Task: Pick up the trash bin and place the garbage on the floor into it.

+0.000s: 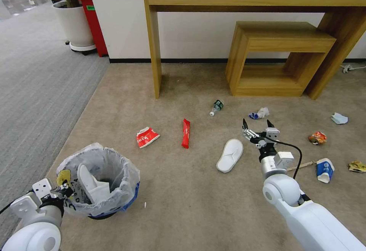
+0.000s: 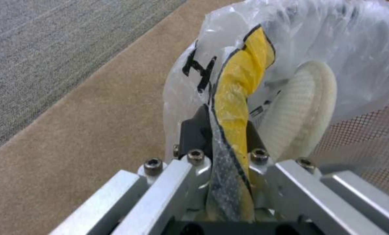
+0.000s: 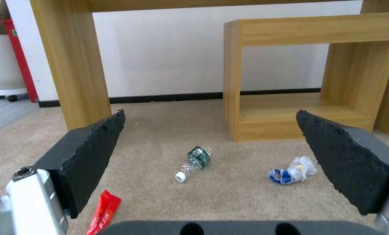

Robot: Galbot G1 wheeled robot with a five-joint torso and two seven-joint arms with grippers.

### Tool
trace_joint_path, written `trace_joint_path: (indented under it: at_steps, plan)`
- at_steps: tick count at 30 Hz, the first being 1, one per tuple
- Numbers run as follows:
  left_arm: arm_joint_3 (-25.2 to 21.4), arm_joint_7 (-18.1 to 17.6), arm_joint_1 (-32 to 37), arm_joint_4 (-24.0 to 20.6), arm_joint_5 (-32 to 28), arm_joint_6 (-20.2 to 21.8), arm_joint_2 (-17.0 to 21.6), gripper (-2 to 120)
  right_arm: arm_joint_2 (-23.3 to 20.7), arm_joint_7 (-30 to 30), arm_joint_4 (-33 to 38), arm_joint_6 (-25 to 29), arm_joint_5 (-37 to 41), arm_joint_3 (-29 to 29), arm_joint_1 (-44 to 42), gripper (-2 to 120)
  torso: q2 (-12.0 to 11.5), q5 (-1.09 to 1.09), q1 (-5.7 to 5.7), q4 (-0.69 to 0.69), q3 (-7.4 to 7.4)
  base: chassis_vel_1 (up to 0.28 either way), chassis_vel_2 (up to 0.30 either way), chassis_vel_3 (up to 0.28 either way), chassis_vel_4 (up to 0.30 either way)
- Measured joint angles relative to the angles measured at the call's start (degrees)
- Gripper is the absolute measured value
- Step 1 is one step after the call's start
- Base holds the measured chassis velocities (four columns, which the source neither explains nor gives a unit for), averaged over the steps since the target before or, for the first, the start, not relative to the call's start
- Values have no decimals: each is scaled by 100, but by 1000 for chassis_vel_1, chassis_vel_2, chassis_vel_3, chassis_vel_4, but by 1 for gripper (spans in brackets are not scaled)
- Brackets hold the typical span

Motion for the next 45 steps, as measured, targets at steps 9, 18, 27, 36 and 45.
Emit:
trace_joint_path:
  at_steps: [9,18,27,36,45]
  plan:
    - [-19,-2,-20,34,-15,0,18,2,16,-20,-24,-3,-6,-20,5,100,0,0,0,0,0,-5,6,5,-3]
    - [-19,-2,-15,35,-18,-4,4,2,28,-20,-41,-3,-41,-71,57,100,0,0,0,0,0,-47,67,56,-49]
    - [5,-3,-13,23,-2,-16,-24,2,30,-21,-46,-3,-71,-93,58,100,0,0,0,0,0,-54,47,43,-50]
    - [23,0,19,-22,22,-26,-51,2,29,-21,-9,-3,-100,-64,17,100,0,0,0,0,0,-44,41,44,-43]
    - [28,5,53,-72,39,-33,-58,2,26,-21,31,-7,-127,-64,6,100,0,1,0,0,0,-70,59,59,-68]
